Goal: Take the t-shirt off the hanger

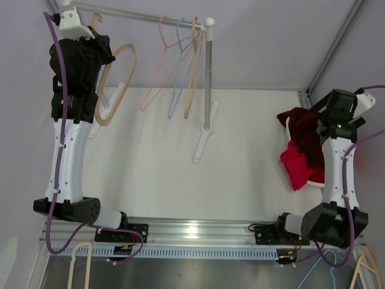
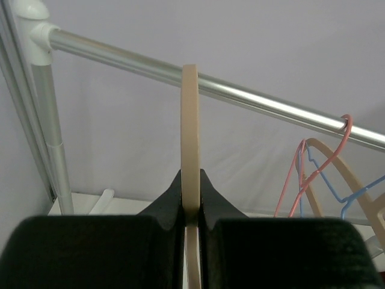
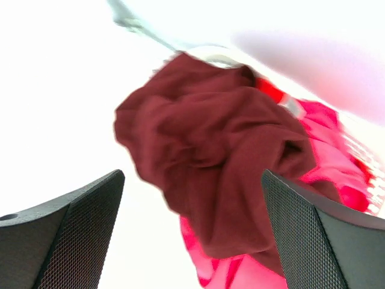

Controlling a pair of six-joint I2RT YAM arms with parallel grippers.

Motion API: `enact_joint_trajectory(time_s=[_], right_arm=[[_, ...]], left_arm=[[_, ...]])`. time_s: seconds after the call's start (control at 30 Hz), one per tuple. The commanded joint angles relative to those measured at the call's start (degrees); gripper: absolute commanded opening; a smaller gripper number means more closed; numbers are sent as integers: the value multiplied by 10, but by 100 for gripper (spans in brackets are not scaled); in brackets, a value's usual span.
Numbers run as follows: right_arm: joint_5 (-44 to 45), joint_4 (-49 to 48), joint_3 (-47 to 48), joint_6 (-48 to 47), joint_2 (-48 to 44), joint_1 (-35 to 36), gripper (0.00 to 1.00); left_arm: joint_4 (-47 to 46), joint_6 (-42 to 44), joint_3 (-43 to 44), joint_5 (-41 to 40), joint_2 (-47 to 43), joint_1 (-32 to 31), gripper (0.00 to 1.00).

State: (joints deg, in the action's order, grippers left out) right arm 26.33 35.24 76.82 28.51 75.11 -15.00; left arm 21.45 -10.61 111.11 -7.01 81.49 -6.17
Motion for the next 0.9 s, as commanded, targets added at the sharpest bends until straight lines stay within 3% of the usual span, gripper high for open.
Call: enact_joint_trajectory(time_s=[0.0,0.27,0.87], right_arm=[[-89,-77,-21,-40,-60,17,99],[-93,-123,-8,-94,-80,124,100],[-113,-148,-13,-97,-60,169,99]], left_arm=[[-62,25,16,47,23,5,1],[-110,38,27,123,68,5,1],[-182,35,38,124,94,-23,1]])
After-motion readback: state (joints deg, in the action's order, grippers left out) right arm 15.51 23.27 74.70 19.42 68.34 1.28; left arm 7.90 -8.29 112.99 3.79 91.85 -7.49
